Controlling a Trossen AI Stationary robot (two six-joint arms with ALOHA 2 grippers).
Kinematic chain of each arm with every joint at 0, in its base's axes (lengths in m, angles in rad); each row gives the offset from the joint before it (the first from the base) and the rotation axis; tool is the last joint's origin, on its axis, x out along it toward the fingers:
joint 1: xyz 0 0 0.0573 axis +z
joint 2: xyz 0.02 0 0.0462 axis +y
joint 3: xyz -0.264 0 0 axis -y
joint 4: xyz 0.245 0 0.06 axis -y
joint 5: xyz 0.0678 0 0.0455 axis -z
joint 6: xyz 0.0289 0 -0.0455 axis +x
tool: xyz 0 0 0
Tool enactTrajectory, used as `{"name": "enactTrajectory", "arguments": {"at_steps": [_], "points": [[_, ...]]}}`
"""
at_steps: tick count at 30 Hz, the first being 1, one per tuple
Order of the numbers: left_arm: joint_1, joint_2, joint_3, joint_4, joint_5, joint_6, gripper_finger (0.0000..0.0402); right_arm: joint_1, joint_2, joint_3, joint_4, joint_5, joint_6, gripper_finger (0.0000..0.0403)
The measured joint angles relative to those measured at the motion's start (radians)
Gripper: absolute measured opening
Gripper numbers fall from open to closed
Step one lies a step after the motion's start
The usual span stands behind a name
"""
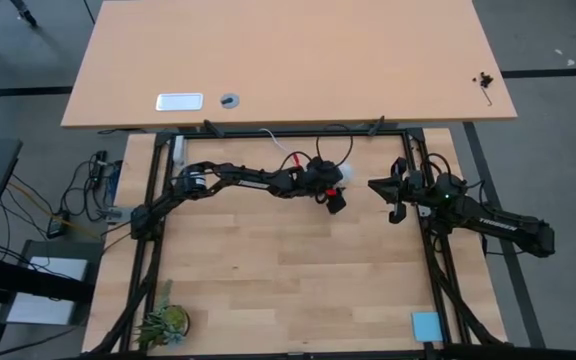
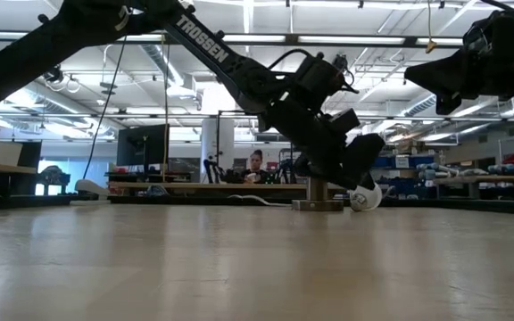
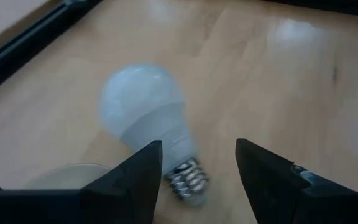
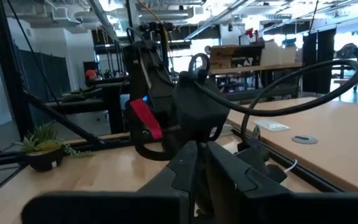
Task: Screw lightbulb
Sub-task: Insert the white lightbulb into the gold lamp
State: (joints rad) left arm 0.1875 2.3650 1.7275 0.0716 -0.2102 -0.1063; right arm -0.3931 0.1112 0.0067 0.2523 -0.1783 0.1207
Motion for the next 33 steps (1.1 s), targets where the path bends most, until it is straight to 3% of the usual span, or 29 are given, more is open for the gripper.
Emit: {"name": "enactTrajectory", "arguments": {"at_steps": [10,29,33], "points": [[0.011,0.013,0.0,0.028,0.084,0.001,0.0212,0.0,0.0,0.0,0.0,0.0,0.0,0.0045],[-0.032,0.014,0.0,0.016,0.092,0.038,0.0212,0.0,0.0,0.0,0.001,0.0,0.0,0.0045],[-0.05,0.016,-0.002,0.022,0.029,0.048,0.0212,0.0,0.0,0.0,0.001,0.0,-0.003,0.0045]]}}
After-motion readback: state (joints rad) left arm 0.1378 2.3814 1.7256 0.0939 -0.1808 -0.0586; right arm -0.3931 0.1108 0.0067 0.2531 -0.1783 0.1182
